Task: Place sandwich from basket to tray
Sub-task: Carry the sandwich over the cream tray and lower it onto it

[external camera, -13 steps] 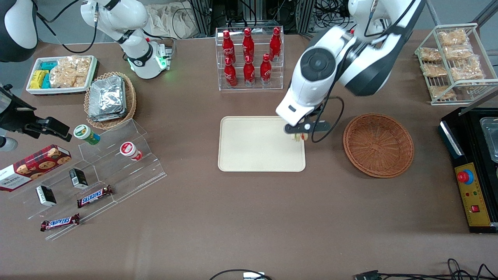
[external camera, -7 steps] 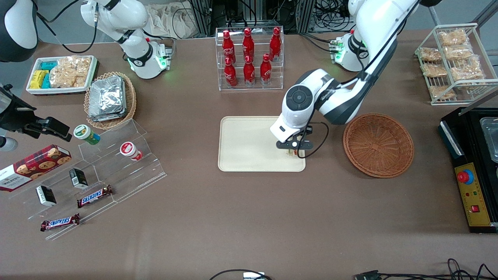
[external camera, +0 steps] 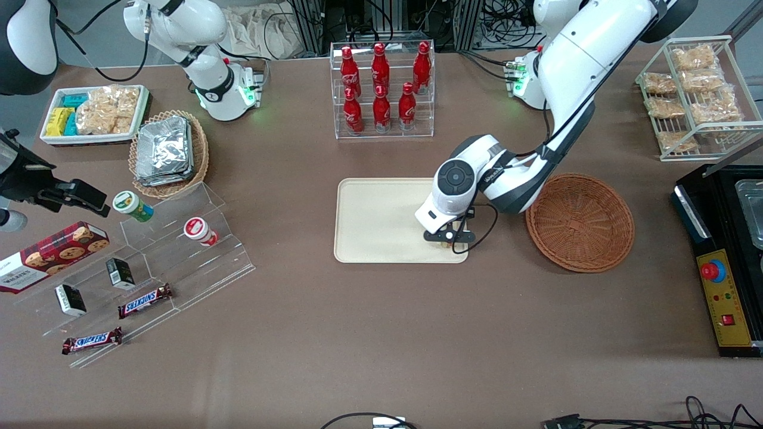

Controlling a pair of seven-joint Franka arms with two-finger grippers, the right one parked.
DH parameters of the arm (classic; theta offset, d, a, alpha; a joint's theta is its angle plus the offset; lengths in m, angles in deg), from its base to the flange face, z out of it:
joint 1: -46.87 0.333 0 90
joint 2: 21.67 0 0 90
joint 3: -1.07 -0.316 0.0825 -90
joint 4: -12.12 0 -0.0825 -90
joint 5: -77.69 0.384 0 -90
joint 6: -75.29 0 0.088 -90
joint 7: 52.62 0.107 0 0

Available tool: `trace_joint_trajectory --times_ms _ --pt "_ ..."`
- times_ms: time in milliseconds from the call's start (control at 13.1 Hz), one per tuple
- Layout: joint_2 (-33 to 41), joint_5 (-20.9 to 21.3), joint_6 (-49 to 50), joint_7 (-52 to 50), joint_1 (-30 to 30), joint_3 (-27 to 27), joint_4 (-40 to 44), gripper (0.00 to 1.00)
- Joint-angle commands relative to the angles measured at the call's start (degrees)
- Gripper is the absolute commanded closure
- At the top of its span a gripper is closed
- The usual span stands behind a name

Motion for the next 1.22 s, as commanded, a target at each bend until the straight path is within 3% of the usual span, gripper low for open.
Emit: trace_joint_trajectory --times_ms 0,152,229,305,381,914,1143 --pt "-1.08 0.83 -1.25 -4.55 0.07 0.22 0.78 1.0" --pt "-1.17 0.65 -1.43 -5.34 0.16 0.13 0.78 0.99" --pt "-1.17 0.39 -1.43 -5.43 0.25 0.13 0.78 0.76" --pt "-1.26 -0.22 -1.43 -5.87 0.42 0.13 0.87 0.17" --pt "-1.17 -0.93 -1.09 -6.83 0.42 0.13 0.87 0.0" --pt "3.56 -1.46 3.04 -7.54 0.42 0.57 1.22 0.0" --pt "11.8 -7.24 9.53 -6.67 0.51 0.48 3.15 0.0"
